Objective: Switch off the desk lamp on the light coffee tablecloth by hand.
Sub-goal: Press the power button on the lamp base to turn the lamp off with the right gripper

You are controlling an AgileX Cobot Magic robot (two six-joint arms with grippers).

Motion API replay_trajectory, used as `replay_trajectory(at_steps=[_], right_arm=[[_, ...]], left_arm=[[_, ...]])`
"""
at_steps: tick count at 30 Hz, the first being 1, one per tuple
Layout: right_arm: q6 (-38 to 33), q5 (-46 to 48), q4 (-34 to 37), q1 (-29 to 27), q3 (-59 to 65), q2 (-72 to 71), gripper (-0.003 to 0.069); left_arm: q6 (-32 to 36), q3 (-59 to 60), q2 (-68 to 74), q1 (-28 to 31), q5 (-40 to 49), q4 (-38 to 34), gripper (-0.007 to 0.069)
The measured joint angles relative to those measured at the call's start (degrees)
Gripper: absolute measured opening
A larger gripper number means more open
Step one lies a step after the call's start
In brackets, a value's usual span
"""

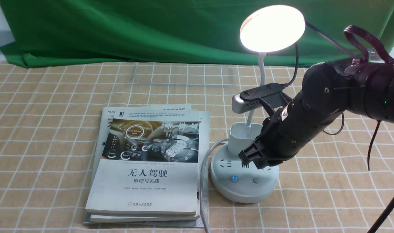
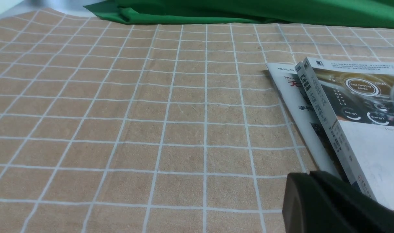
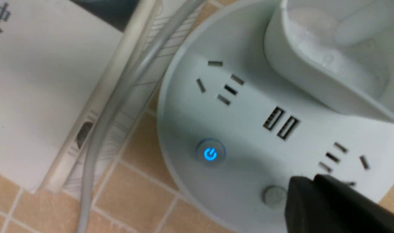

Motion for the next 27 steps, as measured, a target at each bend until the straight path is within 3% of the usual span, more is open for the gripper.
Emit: replay_trajectory(at_steps=[11,27], right_arm=[[-0.26,0.46,1.27,0.00,-0.39,5.45,0.0039],[-0.33,0.49,1.26,0.50,-0.07,2.66,0.0039]], left_arm=[[0.00,0.00,0.00,0.00,0.00,0.00,0.0004],[0.00,0.00,0.00,0.00,0.00,0.00,0.0004]])
